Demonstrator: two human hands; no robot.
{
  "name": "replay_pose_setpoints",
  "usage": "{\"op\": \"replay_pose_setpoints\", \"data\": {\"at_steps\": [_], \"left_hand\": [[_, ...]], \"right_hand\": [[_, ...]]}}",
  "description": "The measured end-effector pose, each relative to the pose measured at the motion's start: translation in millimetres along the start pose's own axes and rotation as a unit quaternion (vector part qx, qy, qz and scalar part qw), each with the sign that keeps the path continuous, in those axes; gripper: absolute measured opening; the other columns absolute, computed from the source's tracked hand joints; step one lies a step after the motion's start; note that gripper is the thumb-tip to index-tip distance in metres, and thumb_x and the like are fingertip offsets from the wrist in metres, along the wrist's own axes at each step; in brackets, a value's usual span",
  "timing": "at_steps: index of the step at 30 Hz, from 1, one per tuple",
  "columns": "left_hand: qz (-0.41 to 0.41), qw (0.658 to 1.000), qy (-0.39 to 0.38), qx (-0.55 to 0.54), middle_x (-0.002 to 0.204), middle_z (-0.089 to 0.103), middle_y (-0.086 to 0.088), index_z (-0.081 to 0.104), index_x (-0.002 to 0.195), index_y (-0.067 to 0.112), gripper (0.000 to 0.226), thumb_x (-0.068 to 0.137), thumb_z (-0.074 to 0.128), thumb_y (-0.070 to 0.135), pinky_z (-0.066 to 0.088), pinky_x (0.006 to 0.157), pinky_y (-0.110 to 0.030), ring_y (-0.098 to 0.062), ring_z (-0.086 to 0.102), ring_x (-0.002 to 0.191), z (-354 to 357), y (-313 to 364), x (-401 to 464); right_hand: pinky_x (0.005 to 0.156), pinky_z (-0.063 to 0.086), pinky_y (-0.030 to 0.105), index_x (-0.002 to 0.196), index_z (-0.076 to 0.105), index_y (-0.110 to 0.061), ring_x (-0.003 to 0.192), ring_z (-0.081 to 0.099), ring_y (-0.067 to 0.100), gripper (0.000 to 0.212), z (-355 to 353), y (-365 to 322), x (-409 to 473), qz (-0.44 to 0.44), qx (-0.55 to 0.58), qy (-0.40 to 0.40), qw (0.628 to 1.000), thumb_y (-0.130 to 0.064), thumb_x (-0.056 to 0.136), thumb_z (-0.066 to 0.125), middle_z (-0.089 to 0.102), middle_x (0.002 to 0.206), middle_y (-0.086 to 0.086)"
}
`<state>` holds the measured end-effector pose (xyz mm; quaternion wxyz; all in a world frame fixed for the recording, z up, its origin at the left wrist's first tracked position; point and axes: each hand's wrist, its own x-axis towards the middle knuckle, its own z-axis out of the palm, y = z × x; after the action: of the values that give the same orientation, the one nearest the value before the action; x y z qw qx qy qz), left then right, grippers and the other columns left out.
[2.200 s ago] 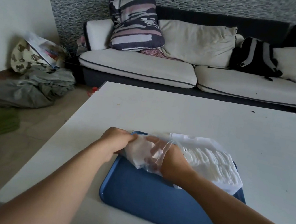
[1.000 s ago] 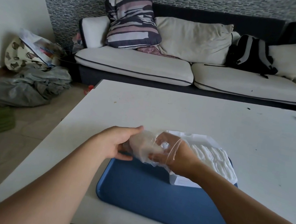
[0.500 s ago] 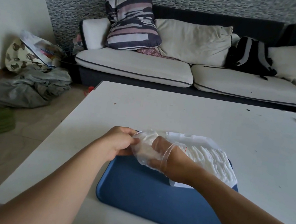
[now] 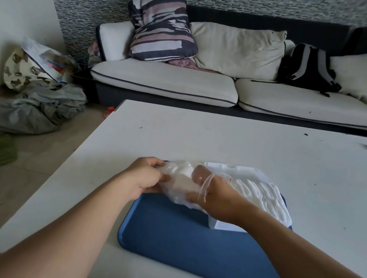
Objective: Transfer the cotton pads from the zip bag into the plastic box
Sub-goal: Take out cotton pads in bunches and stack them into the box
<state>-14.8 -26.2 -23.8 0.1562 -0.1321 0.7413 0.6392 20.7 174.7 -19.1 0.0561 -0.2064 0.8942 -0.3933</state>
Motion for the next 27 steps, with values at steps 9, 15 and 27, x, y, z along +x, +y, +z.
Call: {"op": "replay_pose_setpoints", "data": {"at_steps": [9, 15, 27], "left_hand": [[0.054, 0.991, 0.098, 0.069, 0.101, 0.072, -0.007, 0.070, 0.096, 0.018, 0.024, 0.089, 0.065, -0.004, 0.062, 0.087, -0.050, -0.029, 0.071, 0.099, -8.0, -8.3, 13.8], [0.041, 0.985, 0.075, 0.149, 0.117, 0.069, -0.003, 0.068, 0.112, 0.016, 0.031, 0.084, 0.069, 0.004, 0.060, 0.091, -0.040, -0.024, 0.068, 0.103, -9.9, -15.1, 20.7], [0.063, 0.970, 0.045, -0.232, 0.107, 0.068, -0.005, 0.064, 0.112, 0.017, 0.050, 0.094, 0.052, 0.062, 0.052, 0.086, -0.042, -0.025, 0.063, 0.096, 80.7, 66.8, -86.1]], "right_hand": [[0.060, 0.051, 0.026, 0.084, 0.054, -0.030, 0.071, 0.052, 0.008, 0.026, -38.1, -3.0, -15.7, 0.040, -0.037, -0.037, 0.998, -0.021, 0.072, 0.075, 0.059, 0.082, -0.007], [0.066, 0.053, 0.025, 0.093, 0.059, -0.008, 0.078, 0.063, 0.016, 0.019, -85.4, -8.2, -39.9, 0.060, 0.361, 0.026, 0.930, -0.013, 0.076, 0.064, 0.064, 0.082, 0.003], [0.099, 0.048, 0.047, 0.134, 0.053, 0.004, 0.108, 0.058, 0.039, 0.052, -42.8, -40.7, -22.3, 0.112, 0.647, 0.109, 0.746, -0.006, 0.085, 0.040, 0.058, 0.132, 0.032]]}}
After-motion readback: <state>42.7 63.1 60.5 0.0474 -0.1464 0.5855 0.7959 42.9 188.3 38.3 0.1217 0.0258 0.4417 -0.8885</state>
